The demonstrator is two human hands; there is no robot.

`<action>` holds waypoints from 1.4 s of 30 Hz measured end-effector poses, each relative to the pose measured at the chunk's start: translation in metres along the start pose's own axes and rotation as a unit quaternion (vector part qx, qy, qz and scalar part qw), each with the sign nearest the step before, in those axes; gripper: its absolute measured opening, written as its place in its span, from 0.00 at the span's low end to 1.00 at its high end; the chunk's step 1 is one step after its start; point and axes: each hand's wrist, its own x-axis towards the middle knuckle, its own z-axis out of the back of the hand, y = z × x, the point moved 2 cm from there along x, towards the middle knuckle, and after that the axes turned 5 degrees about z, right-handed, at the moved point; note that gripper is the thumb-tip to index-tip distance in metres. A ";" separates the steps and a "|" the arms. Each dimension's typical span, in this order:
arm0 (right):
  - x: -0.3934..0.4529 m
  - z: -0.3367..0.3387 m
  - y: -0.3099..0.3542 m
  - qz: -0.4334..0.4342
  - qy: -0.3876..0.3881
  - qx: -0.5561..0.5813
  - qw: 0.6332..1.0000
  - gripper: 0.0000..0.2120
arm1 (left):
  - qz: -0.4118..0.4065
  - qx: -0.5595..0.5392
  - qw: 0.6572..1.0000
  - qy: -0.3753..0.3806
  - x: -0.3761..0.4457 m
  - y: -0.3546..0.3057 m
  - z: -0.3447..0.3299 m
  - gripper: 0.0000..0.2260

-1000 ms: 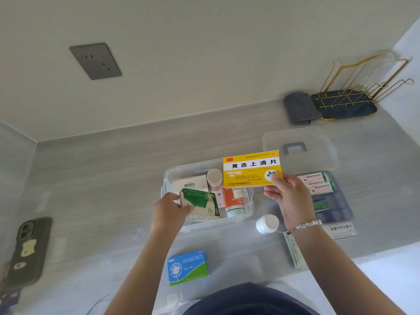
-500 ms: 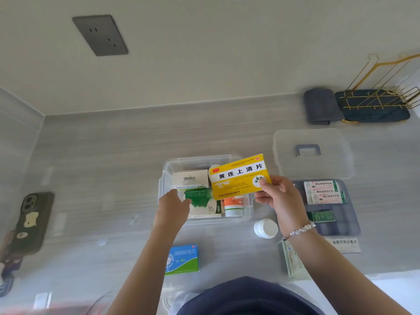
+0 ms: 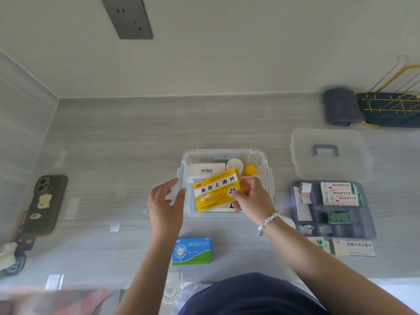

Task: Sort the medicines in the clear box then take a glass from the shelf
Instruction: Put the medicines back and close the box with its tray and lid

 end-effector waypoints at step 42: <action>0.033 -0.028 0.001 -0.101 0.101 -0.225 0.964 0.19 | 0.040 -0.177 0.971 0.153 0.019 0.025 -0.005 0.12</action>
